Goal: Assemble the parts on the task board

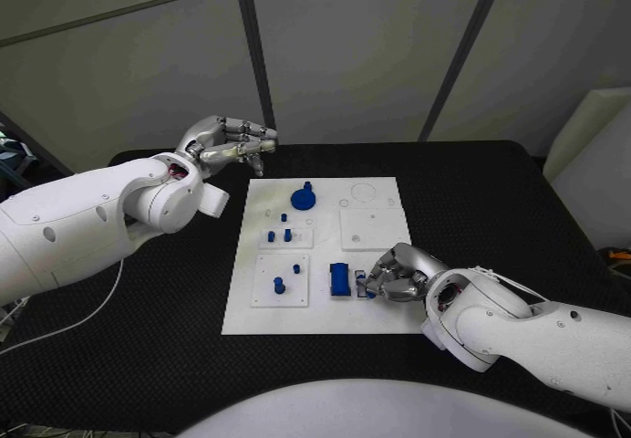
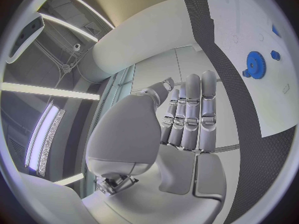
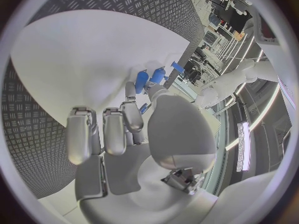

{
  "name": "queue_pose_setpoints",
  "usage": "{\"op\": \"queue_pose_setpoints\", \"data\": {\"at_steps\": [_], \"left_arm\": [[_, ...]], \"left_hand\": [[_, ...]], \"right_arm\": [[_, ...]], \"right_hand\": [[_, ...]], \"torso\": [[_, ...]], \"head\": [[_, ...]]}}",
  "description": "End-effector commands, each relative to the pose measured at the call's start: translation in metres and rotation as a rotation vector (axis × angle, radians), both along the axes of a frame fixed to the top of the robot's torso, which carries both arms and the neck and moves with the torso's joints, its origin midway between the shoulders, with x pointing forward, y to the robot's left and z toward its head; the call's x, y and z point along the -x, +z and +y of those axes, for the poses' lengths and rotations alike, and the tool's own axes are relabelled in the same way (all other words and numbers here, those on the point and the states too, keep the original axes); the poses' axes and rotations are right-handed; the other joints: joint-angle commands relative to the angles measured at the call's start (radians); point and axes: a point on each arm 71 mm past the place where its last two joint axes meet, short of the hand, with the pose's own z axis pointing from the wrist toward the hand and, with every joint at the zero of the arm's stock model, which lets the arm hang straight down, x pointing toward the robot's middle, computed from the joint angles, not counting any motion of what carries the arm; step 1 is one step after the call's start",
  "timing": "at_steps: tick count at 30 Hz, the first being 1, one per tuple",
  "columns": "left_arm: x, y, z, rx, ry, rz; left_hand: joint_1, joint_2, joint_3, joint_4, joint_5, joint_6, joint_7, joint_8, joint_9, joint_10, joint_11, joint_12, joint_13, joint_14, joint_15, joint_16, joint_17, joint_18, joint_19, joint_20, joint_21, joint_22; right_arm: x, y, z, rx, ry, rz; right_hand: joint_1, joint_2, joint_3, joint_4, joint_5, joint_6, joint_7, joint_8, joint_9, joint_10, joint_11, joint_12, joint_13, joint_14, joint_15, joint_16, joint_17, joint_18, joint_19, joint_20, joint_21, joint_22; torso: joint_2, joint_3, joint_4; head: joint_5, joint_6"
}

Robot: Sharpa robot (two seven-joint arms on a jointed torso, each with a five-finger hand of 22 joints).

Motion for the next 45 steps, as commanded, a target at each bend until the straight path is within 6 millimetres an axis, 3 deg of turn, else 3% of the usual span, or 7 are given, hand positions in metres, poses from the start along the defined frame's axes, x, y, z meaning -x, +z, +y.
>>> {"op": "queue_pose_setpoints", "data": {"at_steps": [1,11,21,30,40,45], "left_arm": [[0.000,0.001,-0.002,0.006,-0.012,0.000],[0.000,0.001,-0.002,0.005,-0.014,0.001],[0.000,0.001,-0.001,0.004,-0.015,0.004],[0.000,0.001,-0.001,0.003,-0.015,0.006],[0.000,0.001,0.000,0.003,-0.015,0.007],[0.000,0.001,0.000,0.003,-0.015,0.007]], "left_hand": [[-0.002,0.009,0.001,-0.003,0.004,-0.006,0.004,0.006,0.000,-0.007,0.001,0.006,0.000,-0.006,0.002,-0.003,-0.001,-0.004,-0.005,0.002,-0.006,-0.001],[-0.002,0.009,0.001,-0.003,0.004,-0.006,0.004,0.006,0.000,-0.007,0.001,0.006,0.000,-0.006,0.002,-0.003,-0.001,-0.004,-0.005,0.002,-0.006,-0.001],[-0.002,0.009,0.001,-0.003,0.004,-0.007,0.004,0.006,0.000,-0.008,0.001,0.007,-0.001,-0.007,0.002,-0.004,-0.001,-0.004,-0.005,0.002,-0.007,-0.002],[-0.002,0.009,0.001,-0.003,0.004,-0.007,0.004,0.006,0.000,-0.008,0.001,0.007,-0.001,-0.007,0.002,-0.004,-0.001,-0.004,-0.005,0.002,-0.007,-0.002],[-0.002,0.009,0.001,-0.003,0.004,-0.007,0.004,0.006,0.000,-0.008,0.001,0.007,-0.001,-0.007,0.002,-0.004,-0.001,-0.004,-0.005,0.002,-0.007,-0.002],[-0.002,0.009,0.002,-0.003,0.004,-0.007,0.005,0.007,0.000,-0.009,0.001,0.008,-0.001,-0.007,0.002,-0.004,-0.002,-0.004,-0.005,0.002,-0.007,-0.002]], "right_arm": [[0.000,-0.002,0.002,-0.004,0.007,0.017],[-0.003,-0.001,0.006,0.001,0.016,-0.005],[-0.002,0.001,0.010,-0.009,0.036,-0.019],[0.000,0.003,0.007,-0.003,0.042,-0.034],[0.002,0.006,0.000,0.016,0.041,-0.049],[0.002,0.005,-0.003,0.027,0.058,-0.044]], "right_hand": [[-0.020,0.000,-0.014,0.003,0.003,0.010,0.000,0.001,0.004,0.009,-0.002,0.005,0.002,0.062,-0.004,0.005,0.029,-0.012,0.013,0.001,0.004,0.153],[-0.048,-0.002,-0.051,0.015,0.006,0.013,-0.003,0.011,0.018,0.012,-0.004,0.010,0.008,0.062,-0.005,0.006,0.030,-0.012,0.013,0.000,0.004,0.154],[-0.104,-0.005,-0.133,0.050,0.017,0.010,-0.003,0.023,0.038,0.016,-0.004,0.017,0.016,0.062,-0.006,0.008,0.033,-0.013,0.015,-0.001,0.005,0.156],[-0.177,0.019,-0.218,0.066,-0.009,0.005,-0.005,0.029,0.052,0.018,-0.005,0.022,0.023,0.063,-0.006,0.010,0.036,-0.013,0.016,-0.001,0.006,0.158],[-0.178,0.031,-0.234,0.064,0.008,0.005,-0.007,0.031,0.057,0.020,-0.006,0.024,0.026,0.063,-0.007,0.010,0.037,-0.013,0.016,-0.002,0.006,0.159],[-0.137,0.034,-0.245,0.050,0.029,0.001,-0.007,0.033,0.062,0.019,-0.007,0.023,0.026,0.063,-0.008,0.010,0.037,-0.013,0.017,-0.003,0.006,0.159]], "torso": [[0.000,-0.0003,0.0009],[0.000,0.0000,0.0001],[0.000,0.0000,-0.0004],[-0.001,0.0005,-0.0002],[-0.001,0.0006,-0.0006],[-0.001,0.0003,0.0006]], "head": [[0.001,0.001],[0.000,0.002],[0.000,0.001],[0.001,0.002],[-0.001,0.003],[-0.003,0.003]]}}
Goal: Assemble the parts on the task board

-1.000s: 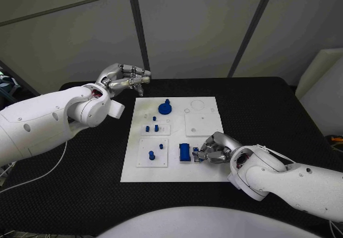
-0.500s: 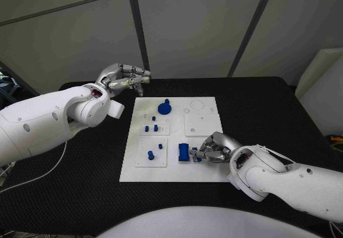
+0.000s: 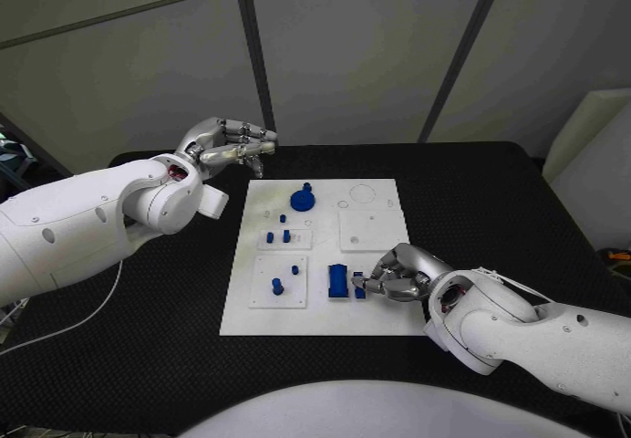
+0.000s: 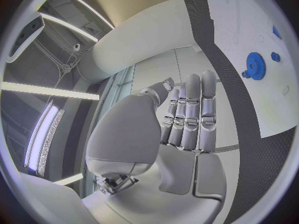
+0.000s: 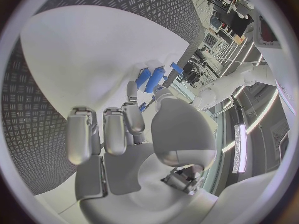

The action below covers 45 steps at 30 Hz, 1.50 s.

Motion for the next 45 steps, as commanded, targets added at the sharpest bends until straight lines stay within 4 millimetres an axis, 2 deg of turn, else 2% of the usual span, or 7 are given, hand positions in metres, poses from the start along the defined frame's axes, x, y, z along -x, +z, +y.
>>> {"op": "queue_pose_setpoints", "data": {"at_steps": [1,3,7,10,18,38,45], "left_arm": [[0.0002,0.0008,-0.0007,0.005,-0.011,0.001],[0.0002,0.0008,-0.0006,0.005,-0.011,0.001],[0.0002,0.0008,-0.0004,0.004,-0.010,0.001],[0.0002,0.0008,-0.0005,0.004,-0.011,0.001],[0.0003,0.0008,-0.0005,0.004,-0.011,0.001],[0.0004,0.0008,-0.0004,0.004,-0.011,0.002],[0.0003,0.0007,-0.0006,0.004,-0.012,0.002]], "left_hand": [[-0.002,0.009,0.002,-0.003,0.004,-0.003,0.001,0.007,0.000,-0.009,0.001,0.004,-0.001,-0.007,0.002,-0.004,-0.002,-0.004,-0.005,0.002,-0.007,-0.002],[-0.002,0.009,0.002,-0.003,0.004,-0.003,0.001,0.007,0.000,-0.009,0.001,0.004,-0.001,-0.007,0.002,-0.004,-0.002,-0.004,-0.005,0.002,-0.007,-0.002],[-0.002,0.009,0.002,-0.003,0.004,-0.003,0.001,0.007,0.000,-0.009,0.001,0.004,-0.001,-0.007,0.002,-0.004,-0.002,-0.004,-0.005,0.002,-0.007,-0.002],[-0.002,0.009,0.002,-0.003,0.004,-0.003,0.001,0.007,0.000,-0.009,0.001,0.004,-0.001,-0.007,0.002,-0.004,-0.002,-0.004,-0.005,0.002,-0.007,-0.002],[-0.002,0.009,0.002,-0.003,0.004,-0.003,0.001,0.007,0.000,-0.009,0.001,0.004,-0.001,-0.007,0.002,-0.004,-0.002,-0.004,-0.005,0.002,-0.007,-0.002],[-0.002,0.009,0.002,-0.003,0.004,-0.003,0.001,0.007,0.000,-0.009,0.001,0.004,-0.001,-0.007,0.002,-0.004,-0.002,-0.004,-0.005,0.002,-0.007,-0.002],[-0.001,0.011,0.003,-0.004,0.004,-0.004,0.001,0.008,0.000,-0.010,0.001,0.006,-0.001,-0.008,0.002,-0.004,-0.002,-0.004,-0.005,0.002,-0.007,-0.002]], "right_arm": [[0.0009,0.0012,0.0011,0.012,0.045,-0.008],[0.0017,0.0013,0.0020,0.017,0.065,-0.007],[0.0037,0.0017,0.0052,0.028,0.107,-0.005],[0.0040,0.0013,0.0066,0.038,0.125,-0.006],[0.0014,-0.0013,0.0055,0.058,0.119,-0.006],[-0.0052,-0.0049,0.0054,0.056,0.097,-0.020],[-0.0036,-0.0032,0.0086,0.043,0.107,-0.024]], "right_hand": [[0.040,-0.001,-0.008,-0.012,0.006,-0.004,-0.004,0.006,0.003,0.006,-0.002,0.001,0.000,0.063,-0.008,0.006,0.037,-0.013,0.016,-0.003,0.006,0.159],[0.087,-0.002,-0.005,-0.038,-0.015,-0.005,-0.005,0.008,0.006,0.005,-0.003,0.000,0.001,0.063,-0.009,0.006,0.038,-0.013,0.016,-0.004,0.006,0.159],[0.157,0.003,-0.010,-0.078,-0.141,-0.006,-0.005,0.010,0.012,0.005,-0.002,-0.001,0.001,0.063,-0.009,0.006,0.038,-0.013,0.016,-0.004,0.005,0.160],[0.179,0.007,-0.011,-0.093,-0.184,-0.007,-0.005,0.010,0.014,0.004,-0.002,-0.002,0.001,0.063,-0.009,0.005,0.038,-0.013,0.016,-0.004,0.005,0.160],[0.187,0.016,-0.014,-0.097,-0.196,-0.006,-0.004,0.010,0.015,0.005,-0.002,-0.002,0.003,0.063,-0.009,0.006,0.038,-0.014,0.017,-0.003,0.006,0.161],[0.164,0.047,-0.028,-0.076,-0.186,0.000,-0.006,0.013,0.020,0.015,-0.003,0.013,0.015,0.064,-0.009,0.009,0.043,-0.014,0.019,-0.004,0.008,0.164],[0.148,0.055,-0.041,-0.061,-0.164,0.002,-0.008,0.015,0.022,0.020,-0.005,0.019,0.021,0.064,-0.010,0.010,0.044,-0.015,0.021,-0.004,0.010,0.166]], "torso": [[0.000,-0.0004,0.0017],[0.000,-0.0001,0.0018],[0.001,-0.0006,0.0005],[0.001,-0.0005,0.0007],[0.001,-0.0002,0.0019],[0.001,0.0003,0.0015],[-0.001,-0.0004,0.0007]], "head": [[-0.001,0.001],[0.000,0.001],[0.000,0.000],[-0.001,0.000],[0.000,-0.002],[0.004,-0.006],[0.003,-0.006]]}}
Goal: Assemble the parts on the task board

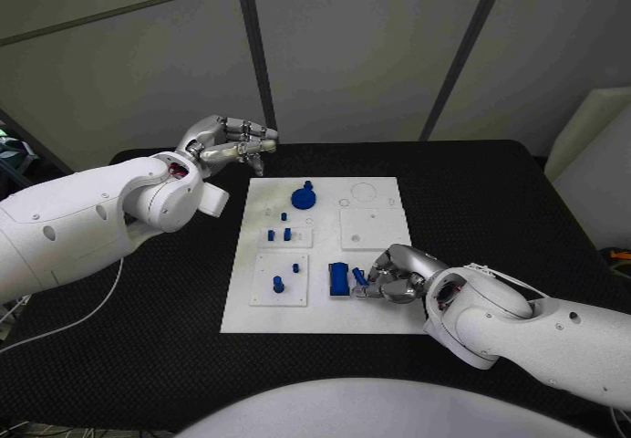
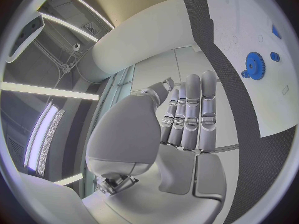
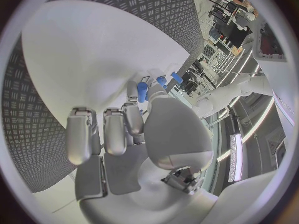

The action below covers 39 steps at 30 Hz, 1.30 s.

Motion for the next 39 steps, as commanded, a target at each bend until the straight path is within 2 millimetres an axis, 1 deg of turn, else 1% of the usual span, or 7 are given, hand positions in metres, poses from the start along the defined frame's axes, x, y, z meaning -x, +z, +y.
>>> {"op": "queue_pose_setpoints", "data": {"at_steps": [1,6,13,16,17,19,39], "left_arm": [[0.0001,0.0008,-0.0011,0.005,-0.012,0.000],[0.0001,0.0006,-0.0012,0.004,-0.013,0.003],[0.0002,0.0004,-0.0009,0.004,-0.014,0.005],[0.0003,0.0004,-0.0012,0.004,-0.015,0.006],[0.0004,0.0004,-0.0013,0.004,-0.016,0.006],[0.0004,0.0004,-0.0013,0.004,-0.016,0.006],[0.0004,0.0002,-0.0015,0.004,-0.018,0.008]], "left_hand": [[-0.003,0.012,0.003,-0.003,0.004,-0.004,0.002,0.004,0.000,-0.007,-0.002,0.007,-0.001,-0.008,0.002,-0.004,-0.002,-0.004,-0.005,0.002,-0.004,-0.002],[-0.005,0.014,0.004,-0.001,0.004,-0.004,0.002,0.004,0.000,-0.008,-0.002,0.008,-0.002,-0.008,0.003,-0.004,-0.002,-0.004,-0.005,0.002,-0.005,-0.002],[-0.005,0.016,0.004,-0.001,0.004,-0.004,0.002,0.005,0.000,-0.008,-0.002,0.008,-0.002,-0.008,0.003,-0.004,-0.002,-0.004,-0.005,0.002,-0.005,-0.002],[-0.005,0.016,0.004,-0.001,0.004,-0.004,0.002,0.005,0.000,-0.008,-0.002,0.008,-0.002,-0.008,0.003,-0.004,-0.002,-0.004,-0.005,0.002,-0.005,-0.002],[-0.005,0.016,0.004,-0.001,0.004,-0.004,0.002,0.005,0.000,-0.008,-0.002,0.008,-0.002,-0.008,0.003,-0.004,-0.002,-0.004,-0.005,0.002,-0.005,-0.002],[-0.005,0.016,0.004,-0.001,0.004,-0.004,0.002,0.005,0.000,-0.008,-0.002,0.008,-0.002,-0.008,0.003,-0.004,-0.002,-0.004,-0.005,0.002,-0.005,-0.002],[-0.005,0.016,0.005,-0.001,0.005,-0.005,0.002,0.005,-0.001,-0.009,-0.002,0.009,-0.002,-0.008,0.003,-0.005,-0.003,-0.004,-0.005,0.002,-0.005,-0.002]], "right_arm": [[0.0008,0.0022,0.0022,-0.014,0.013,-0.011],[0.0022,0.0030,0.0029,-0.020,0.015,-0.007],[0.0030,0.0033,0.0023,-0.022,0.013,-0.002],[0.0030,0.0030,0.0015,-0.020,0.009,0.002],[0.0030,0.0029,0.0013,-0.019,0.008,0.003],[0.0030,0.0028,0.0009,-0.019,0.006,0.005],[0.0070,0.0039,0.0011,-0.008,0.020,0.022]], "right_hand": [[-0.010,0.007,-0.003,0.009,0.016,0.003,-0.008,0.004,0.003,0.010,-0.002,0.007,0.006,0.063,-0.009,0.007,0.045,-0.015,0.021,-0.005,0.006,0.166],[0.000,0.025,-0.002,0.013,0.060,0.002,-0.011,0.004,0.005,0.013,-0.005,0.011,0.011,0.063,-0.011,0.008,0.047,-0.015,0.022,-0.007,0.006,0.167],[-0.015,0.027,-0.015,0.031,0.098,0.003,-0.011,0.004,0.006,0.014,-0.005,0.013,0.013,0.063,-0.011,0.008,0.047,-0.015,0.023,-0.007,0.007,0.168],[-0.023,0.029,-0.024,0.044,0.130,0.003,-0.011,0.004,0.007,0.015,-0.005,0.014,0.014,0.063,-0.011,0.009,0.048,-0.016,0.023,-0.008,0.007,0.169],[-0.026,0.030,-0.031,0.051,0.157,0.005,-0.012,0.005,0.008,0.016,-0.005,0.015,0.016,0.064,-0.012,0.010,0.049,-0.016,0.024,-0.008,0.008,0.169],[-0.030,0.035,-0.037,0.061,0.185,0.005,-0.012,0.004,0.009,0.018,-0.006,0.017,0.018,0.064,-0.012,0.010,0.050,-0.016,0.025,-0.008,0.009,0.171],[-0.038,0.038,-0.050,0.073,0.206,0.007,-0.012,0.005,0.011,0.021,-0.006,0.021,0.022,0.064,-0.012,0.010,0.050,-0.016,0.026,-0.009,0.010,0.172]], "torso": [[-0.001,-0.0005,-0.0005],[-0.001,-0.0008,0.0002],[-0.001,-0.0006,-0.0006],[0.000,-0.0008,0.0000],[0.000,-0.0007,0.0001],[0.000,-0.0005,0.0000],[0.000,-0.0006,-0.0005]], "head": [[-0.001,0.001],[-0.001,0.001],[-0.001,0.003],[-0.002,0.003],[-0.002,0.003],[-0.002,0.003],[-0.003,0.002]]}}
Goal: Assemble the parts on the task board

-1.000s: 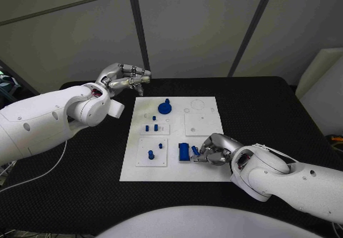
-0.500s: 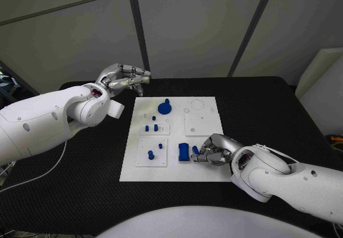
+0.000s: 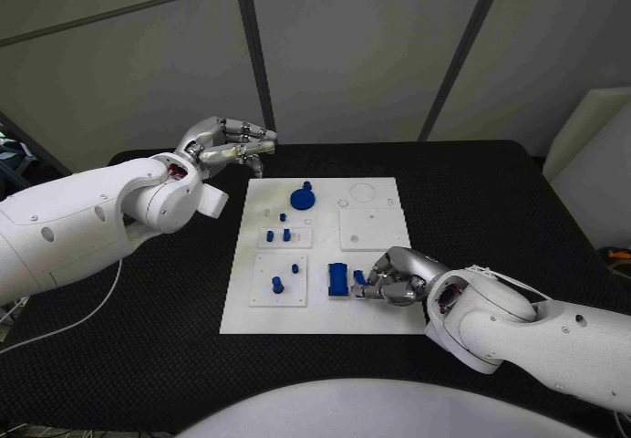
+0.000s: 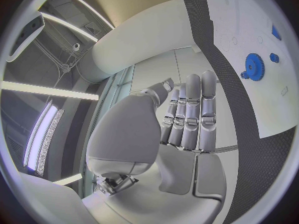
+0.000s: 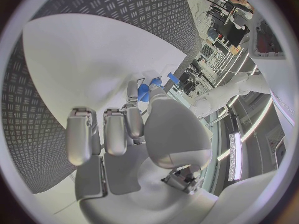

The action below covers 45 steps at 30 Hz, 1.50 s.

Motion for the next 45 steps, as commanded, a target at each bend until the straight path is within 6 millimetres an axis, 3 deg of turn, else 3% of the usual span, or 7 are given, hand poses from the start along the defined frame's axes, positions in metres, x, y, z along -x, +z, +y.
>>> {"op": "queue_pose_setpoints", "data": {"at_steps": [1,32,40,45], "left_arm": [[0.0003,0.0008,-0.0013,0.005,-0.013,0.001],[0.0000,0.0004,-0.0015,0.005,-0.014,0.002],[0.0000,0.0001,-0.0016,0.005,-0.015,0.004],[-0.0001,0.0000,-0.0019,0.005,-0.016,0.004]], "left_hand": [[0.002,0.010,0.005,-0.001,0.005,-0.005,0.002,0.005,-0.001,-0.005,0.002,0.004,-0.001,-0.005,-0.001,-0.005,-0.001,-0.004,-0.005,0.002,-0.005,-0.001],[0.002,0.010,0.005,-0.001,0.005,-0.005,0.002,0.005,-0.001,-0.005,0.002,0.004,-0.001,-0.005,-0.001,-0.005,-0.001,-0.004,-0.005,0.002,-0.005,-0.001],[0.002,0.010,0.005,-0.001,0.005,-0.005,0.002,0.005,-0.001,-0.005,0.002,0.004,-0.001,-0.005,-0.001,-0.005,-0.001,-0.004,-0.005,0.002,-0.005,-0.001],[0.002,0.010,0.005,-0.001,0.005,-0.005,0.002,0.005,-0.001,-0.005,0.002,0.004,-0.001,-0.005,-0.001,-0.005,-0.001,-0.004,-0.005,0.002,-0.005,-0.001]], "right_arm": [[0.0009,0.0003,0.0014,0.002,0.012,0.009],[0.0002,0.0002,-0.0007,0.017,-0.004,0.001],[0.0003,0.0009,-0.0016,0.013,-0.003,-0.005],[0.0018,0.0026,-0.0040,-0.001,0.021,-0.012]], "right_hand": [[-0.010,-0.003,-0.002,0.006,0.004,-0.001,-0.006,0.005,0.001,0.006,0.001,0.004,0.020,0.064,-0.005,0.005,0.050,-0.016,0.022,-0.005,0.006,0.172],[-0.045,0.003,-0.030,0.010,0.011,0.000,-0.005,0.004,0.002,0.006,0.002,0.003,0.020,0.063,-0.005,0.004,0.049,-0.016,0.022,-0.005,0.006,0.172],[-0.078,-0.004,-0.065,0.009,-0.023,-0.001,-0.005,0.004,0.005,0.004,0.003,-0.002,0.018,0.063,-0.004,0.002,0.046,-0.016,0.021,-0.004,0.004,0.172],[-0.052,-0.009,-0.074,-0.001,-0.060,-0.003,-0.005,0.005,0.007,0.003,0.003,-0.004,0.017,0.062,-0.004,0.000,0.044,-0.016,0.020,-0.004,0.003,0.171]], "torso": [[0.000,0.0000,-0.0004],[0.000,0.0001,-0.0001],[0.000,0.0002,0.0008],[0.000,0.0005,-0.0001]], "head": [[0.000,0.001],[-0.003,0.002],[-0.004,0.002],[-0.004,0.003]]}}
